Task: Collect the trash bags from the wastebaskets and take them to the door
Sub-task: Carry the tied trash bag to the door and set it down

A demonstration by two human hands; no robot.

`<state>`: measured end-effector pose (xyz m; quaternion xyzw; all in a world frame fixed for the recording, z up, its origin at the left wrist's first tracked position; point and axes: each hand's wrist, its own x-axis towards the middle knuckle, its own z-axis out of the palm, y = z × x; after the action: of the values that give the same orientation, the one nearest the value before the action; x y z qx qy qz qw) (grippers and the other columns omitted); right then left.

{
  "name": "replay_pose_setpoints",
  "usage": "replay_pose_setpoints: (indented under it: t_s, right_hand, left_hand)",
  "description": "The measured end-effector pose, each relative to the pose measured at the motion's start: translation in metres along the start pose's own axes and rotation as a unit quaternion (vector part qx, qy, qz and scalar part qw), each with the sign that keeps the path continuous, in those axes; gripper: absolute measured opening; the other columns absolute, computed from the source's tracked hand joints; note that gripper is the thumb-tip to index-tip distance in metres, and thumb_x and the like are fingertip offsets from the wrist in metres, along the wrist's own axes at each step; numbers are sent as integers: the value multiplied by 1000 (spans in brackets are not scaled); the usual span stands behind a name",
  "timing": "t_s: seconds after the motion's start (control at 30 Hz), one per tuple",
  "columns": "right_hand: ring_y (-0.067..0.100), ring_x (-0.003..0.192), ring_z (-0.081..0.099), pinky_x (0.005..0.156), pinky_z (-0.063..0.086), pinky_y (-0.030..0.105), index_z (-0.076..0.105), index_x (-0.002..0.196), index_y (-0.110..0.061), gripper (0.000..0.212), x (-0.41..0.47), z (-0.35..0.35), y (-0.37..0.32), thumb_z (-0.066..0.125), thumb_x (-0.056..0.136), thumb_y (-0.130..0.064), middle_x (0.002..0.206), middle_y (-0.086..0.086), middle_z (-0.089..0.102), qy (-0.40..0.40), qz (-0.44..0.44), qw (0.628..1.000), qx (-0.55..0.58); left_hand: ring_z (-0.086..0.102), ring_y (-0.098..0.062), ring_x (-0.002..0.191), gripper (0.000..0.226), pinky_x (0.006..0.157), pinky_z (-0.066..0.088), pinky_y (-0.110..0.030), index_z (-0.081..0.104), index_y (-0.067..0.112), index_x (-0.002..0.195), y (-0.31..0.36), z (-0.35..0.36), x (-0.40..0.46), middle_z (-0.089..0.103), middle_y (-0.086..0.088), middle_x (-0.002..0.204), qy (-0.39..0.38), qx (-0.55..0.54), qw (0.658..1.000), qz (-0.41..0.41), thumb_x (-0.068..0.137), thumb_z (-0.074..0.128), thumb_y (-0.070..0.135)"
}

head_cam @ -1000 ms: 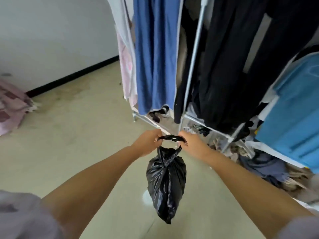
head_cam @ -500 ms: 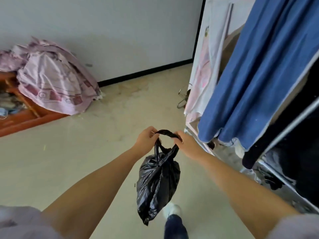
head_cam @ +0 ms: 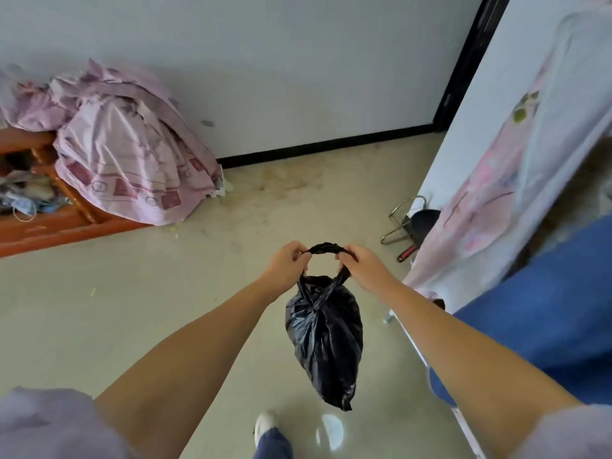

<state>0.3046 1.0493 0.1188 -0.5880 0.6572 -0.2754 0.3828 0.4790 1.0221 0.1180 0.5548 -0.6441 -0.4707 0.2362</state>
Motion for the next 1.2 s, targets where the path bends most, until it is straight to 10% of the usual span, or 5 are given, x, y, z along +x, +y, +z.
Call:
replay_pose_setpoints:
  t_s: [0.4,0.9,1.2]
  right_hand:
    - [20,69,60,84,50,42,60,90,-10,18,307,-61,-28,43,96,-13,66,-2,59,30,62,996,58]
    - [10,58,48,54,36,10,58,90,-12,20,670,-197,-11,40,98,-17,62,-4,55,37,65,997,-19]
    - [11,58,48,57,36,20,57,90,-14,20,876,-284,13,39,98,-19,65,-3,54,49,94,993,-57]
  left_hand:
    - [46,-13,59,14,58,35,-24,56,10,90,46,-85,323,56,0,65,-52,-12,999,9,97,48,20]
    - [52,-14,70,18,66,38,-22,54,14,85,124,-106,714,52,0,70,-96,13,995,-1,98,46,24]
    - [46,-8,60,19,56,33,-20,56,9,93,176,-100,942,53,1,69,-126,70,989,32,98,45,24]
